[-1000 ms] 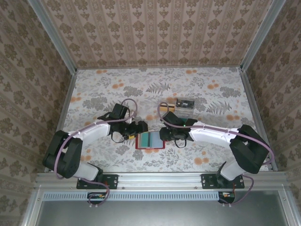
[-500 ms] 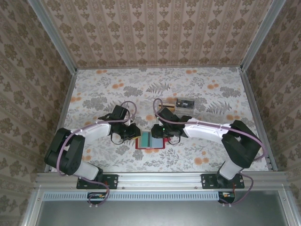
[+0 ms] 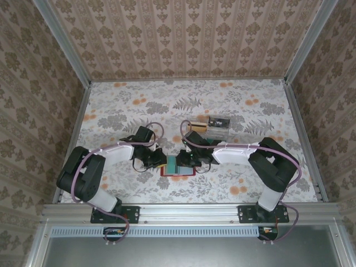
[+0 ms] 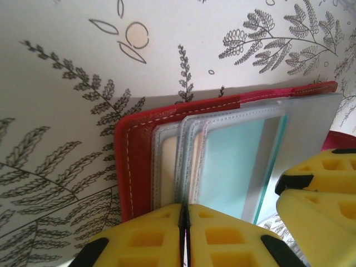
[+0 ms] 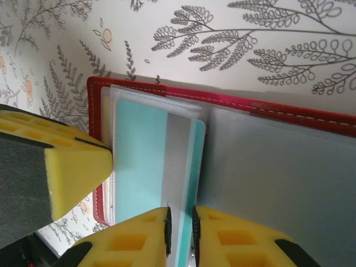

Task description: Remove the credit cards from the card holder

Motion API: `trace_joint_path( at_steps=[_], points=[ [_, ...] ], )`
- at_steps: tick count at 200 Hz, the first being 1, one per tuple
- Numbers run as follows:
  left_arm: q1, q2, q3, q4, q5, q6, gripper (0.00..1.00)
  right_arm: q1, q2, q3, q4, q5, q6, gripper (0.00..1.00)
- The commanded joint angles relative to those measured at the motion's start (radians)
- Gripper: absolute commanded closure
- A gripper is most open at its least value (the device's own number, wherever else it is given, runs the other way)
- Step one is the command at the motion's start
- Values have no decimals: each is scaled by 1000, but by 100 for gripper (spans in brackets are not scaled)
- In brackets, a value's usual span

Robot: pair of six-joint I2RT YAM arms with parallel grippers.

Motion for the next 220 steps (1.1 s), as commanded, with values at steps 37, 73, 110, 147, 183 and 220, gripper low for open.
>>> trace_joint_path(
  at_steps=[37,73,110,147,183,220],
  points=[
    [-13,30,-13,-47,-39,-10,91,-9,54,-32,64,-44,55,79],
    [-19,30,-11,-48,-40,-10,91,-17,55,-55,106,-56,78,82],
    [-21,29,-11,-56,-47,-8,95,-26,36,-77,114,-53,91,94],
    [-20,37,1,-96,-89,8,100,-47,0,-110,101,-38,90,100],
    [-20,43,5,-120,-112,20,100,-70,-29,-135,84,-36,76,100],
    [-20,50,7,-116,-109,21,100,-76,-31,-146,119,-54,82,94]
  ],
)
